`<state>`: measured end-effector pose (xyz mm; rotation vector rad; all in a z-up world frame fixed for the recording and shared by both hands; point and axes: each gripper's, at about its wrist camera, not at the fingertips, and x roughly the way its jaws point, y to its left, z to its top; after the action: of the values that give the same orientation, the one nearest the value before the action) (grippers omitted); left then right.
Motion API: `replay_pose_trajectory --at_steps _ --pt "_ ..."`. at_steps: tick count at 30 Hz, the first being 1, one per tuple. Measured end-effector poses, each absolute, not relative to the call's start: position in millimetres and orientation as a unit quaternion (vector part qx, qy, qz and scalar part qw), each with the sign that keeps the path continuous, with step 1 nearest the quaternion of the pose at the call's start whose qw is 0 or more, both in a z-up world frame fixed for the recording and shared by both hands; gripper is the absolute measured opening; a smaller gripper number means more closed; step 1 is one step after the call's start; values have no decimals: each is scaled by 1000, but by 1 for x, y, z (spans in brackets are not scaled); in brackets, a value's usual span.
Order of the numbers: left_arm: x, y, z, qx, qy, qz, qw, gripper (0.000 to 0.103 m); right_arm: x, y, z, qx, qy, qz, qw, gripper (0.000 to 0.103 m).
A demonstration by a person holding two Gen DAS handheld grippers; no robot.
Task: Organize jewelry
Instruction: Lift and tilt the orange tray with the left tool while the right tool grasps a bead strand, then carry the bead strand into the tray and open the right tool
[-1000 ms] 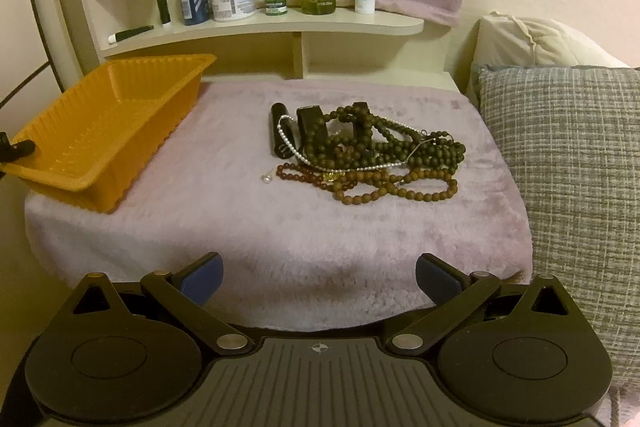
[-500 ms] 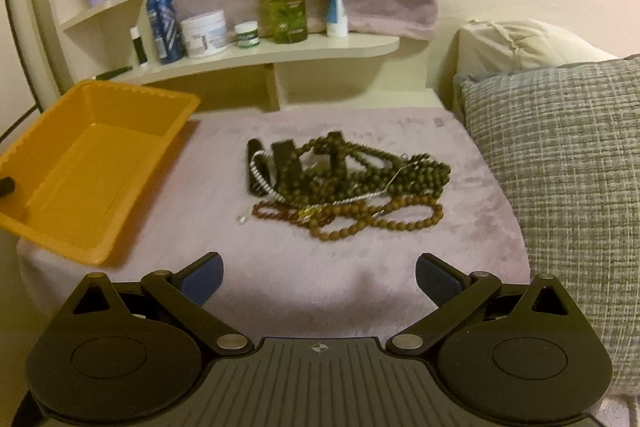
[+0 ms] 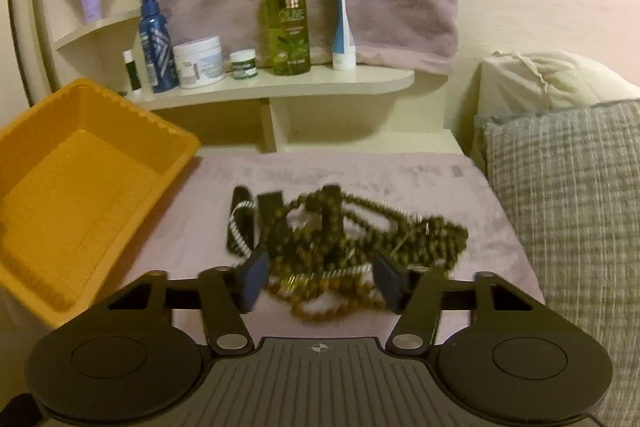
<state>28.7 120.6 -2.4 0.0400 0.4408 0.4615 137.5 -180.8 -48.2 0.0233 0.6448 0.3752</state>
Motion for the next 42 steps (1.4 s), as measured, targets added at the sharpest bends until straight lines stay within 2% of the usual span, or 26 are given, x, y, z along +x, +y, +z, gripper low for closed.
replay_pose_trajectory --at_steps 11,12,13,14,23,30,37,42 --pt "35 115 -2 33 215 232 948 8 184 -177 -62 2 338 185 923 25" --pt "34 115 -2 32 216 233 948 8 185 -177 -62 5 338 187 922 21" --pt "34 115 -2 31 216 233 948 8 185 -178 -62 7 337 190 922 10" --pt "34 115 -2 32 216 233 948 8 185 -177 -60 2 334 186 924 7" --pt "33 119 -3 19 215 230 949 8 179 -180 -28 3 296 192 936 7" --pt "34 120 -2 17 217 227 949 8 170 -151 5 35 285 265 920 7" --pt "33 121 -1 8 221 223 949 8 165 -95 3 85 325 360 870 7" --pt "33 121 0 6 223 222 949 8 161 -64 -9 79 352 393 846 7"
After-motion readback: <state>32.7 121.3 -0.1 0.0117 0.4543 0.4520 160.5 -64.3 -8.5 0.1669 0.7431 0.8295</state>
